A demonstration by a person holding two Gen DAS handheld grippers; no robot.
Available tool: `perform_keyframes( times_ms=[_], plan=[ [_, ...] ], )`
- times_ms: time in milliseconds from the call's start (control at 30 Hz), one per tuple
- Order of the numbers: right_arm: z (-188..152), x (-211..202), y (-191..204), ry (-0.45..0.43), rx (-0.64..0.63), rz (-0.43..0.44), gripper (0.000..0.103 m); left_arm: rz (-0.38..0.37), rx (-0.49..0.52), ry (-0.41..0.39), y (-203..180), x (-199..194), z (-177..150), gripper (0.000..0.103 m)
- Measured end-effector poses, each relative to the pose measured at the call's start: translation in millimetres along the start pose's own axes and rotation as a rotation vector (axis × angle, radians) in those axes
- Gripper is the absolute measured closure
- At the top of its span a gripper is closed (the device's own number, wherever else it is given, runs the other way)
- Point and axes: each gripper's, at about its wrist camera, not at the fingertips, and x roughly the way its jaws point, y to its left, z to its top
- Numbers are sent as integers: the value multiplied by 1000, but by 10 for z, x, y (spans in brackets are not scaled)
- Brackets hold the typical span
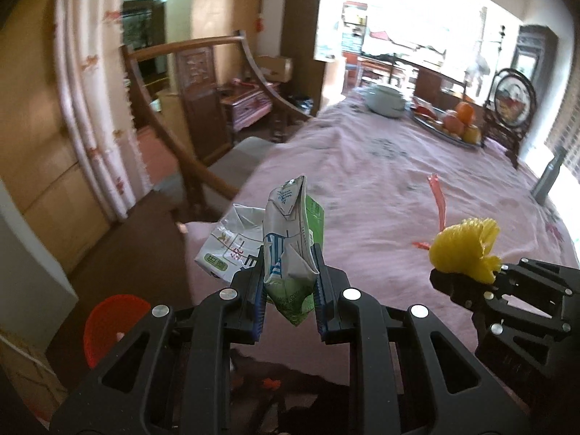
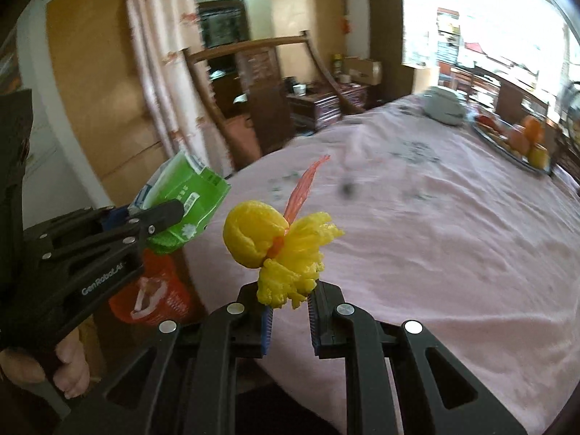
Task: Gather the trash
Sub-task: 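Carry the carton and yellow wrapper with both tools to the orange basket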
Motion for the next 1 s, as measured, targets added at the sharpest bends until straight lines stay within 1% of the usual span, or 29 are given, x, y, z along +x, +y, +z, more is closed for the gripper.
perform_keyframes(
  times_ms=[67,233,367,467,633,800,1000],
  plan=[
    [36,106,192,15,-33,31,86,35,-22,-1,184,-5,-40,80],
    [130,397,691,52,-112,117,86,113,-103,33,693,53,-175,80],
    [204,601,1046,85,-170,165,86,153,-155,65,1073,103,-289,80],
    [233,760,1313,110,-215,197,86,200,-203,92,1391,151,-395,80],
    [252,1028,1682,159,-266,233,86,242,-283,142,1856,236,-578,80],
    [196,1343,2013,223,-321,256,86,271,-351,185,2194,338,-774,80],
    [104,1794,2396,316,-368,318,86,322,-422,257,2548,514,-1050,80]
  ],
)
